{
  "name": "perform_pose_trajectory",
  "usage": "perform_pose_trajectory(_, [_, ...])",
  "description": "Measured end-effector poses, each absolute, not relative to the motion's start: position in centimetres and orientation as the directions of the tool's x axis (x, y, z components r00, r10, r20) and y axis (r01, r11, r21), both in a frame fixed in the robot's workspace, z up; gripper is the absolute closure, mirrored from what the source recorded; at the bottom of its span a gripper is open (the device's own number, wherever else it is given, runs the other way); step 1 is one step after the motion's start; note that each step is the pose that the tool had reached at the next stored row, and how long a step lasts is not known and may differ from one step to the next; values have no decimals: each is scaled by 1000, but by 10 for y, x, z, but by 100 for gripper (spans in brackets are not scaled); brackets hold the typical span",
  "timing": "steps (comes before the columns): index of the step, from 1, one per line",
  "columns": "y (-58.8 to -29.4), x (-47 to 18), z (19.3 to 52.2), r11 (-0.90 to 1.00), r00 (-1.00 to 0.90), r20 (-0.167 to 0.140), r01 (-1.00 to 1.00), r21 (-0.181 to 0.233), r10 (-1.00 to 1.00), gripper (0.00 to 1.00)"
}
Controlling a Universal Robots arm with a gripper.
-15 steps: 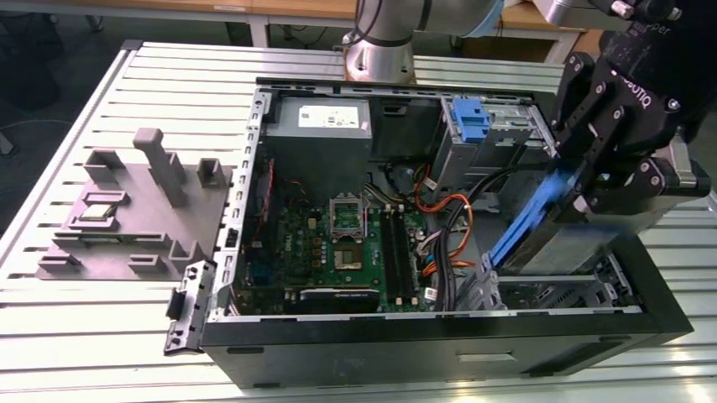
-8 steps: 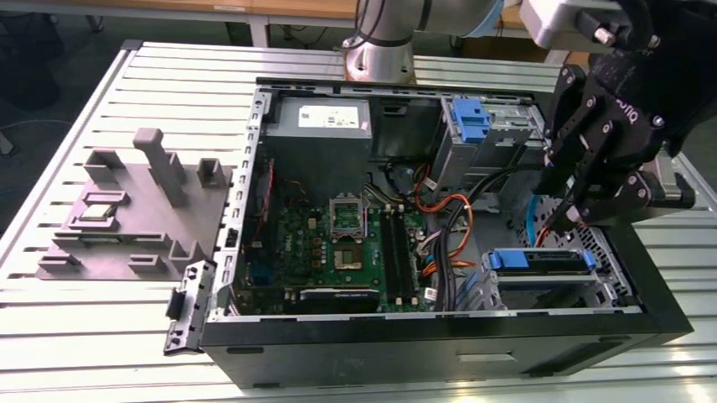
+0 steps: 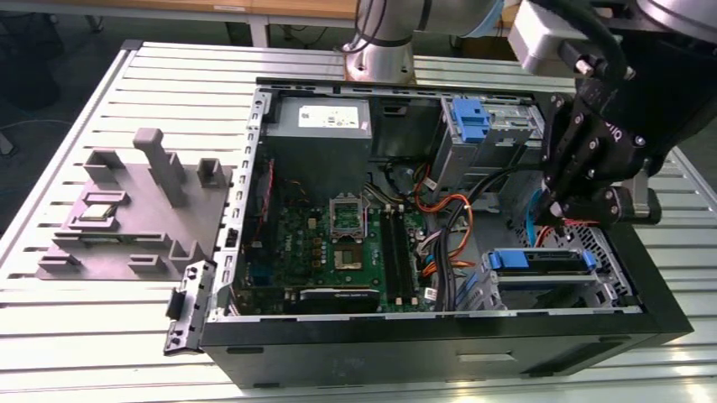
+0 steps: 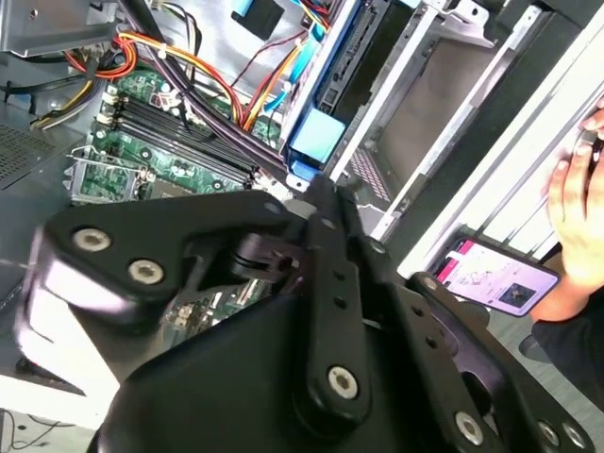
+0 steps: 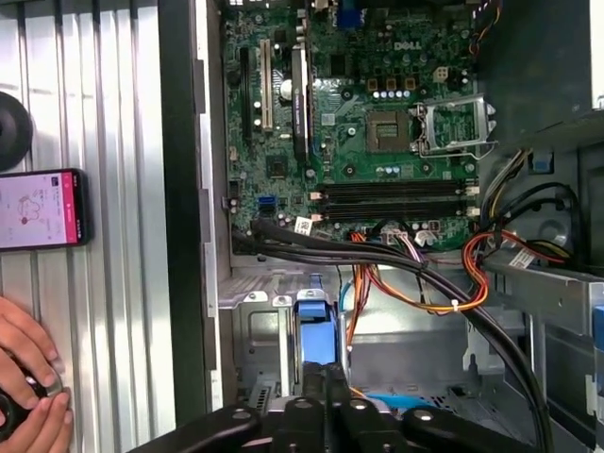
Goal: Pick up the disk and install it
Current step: 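Insert the disk into the insertion slot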
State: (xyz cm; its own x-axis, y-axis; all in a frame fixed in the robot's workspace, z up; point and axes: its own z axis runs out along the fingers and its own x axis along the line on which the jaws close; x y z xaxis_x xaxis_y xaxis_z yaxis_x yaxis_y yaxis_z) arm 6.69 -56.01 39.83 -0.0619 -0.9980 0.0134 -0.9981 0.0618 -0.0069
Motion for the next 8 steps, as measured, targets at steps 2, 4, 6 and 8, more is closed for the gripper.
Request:
perform_pose_trajectory(2, [-560,67,395,62,-62,13,-998,-7,-998,87])
perform_pose_trajectory(4, [-560,68,391,62,-62,13,-998,-7,-998,90])
perform_pose_trajectory(6, [-560,69,387,62,-62,13,-998,-7,-998,90])
perform_pose_trajectory(8, [-560,70,384,62,-62,14,-998,-7,-998,90])
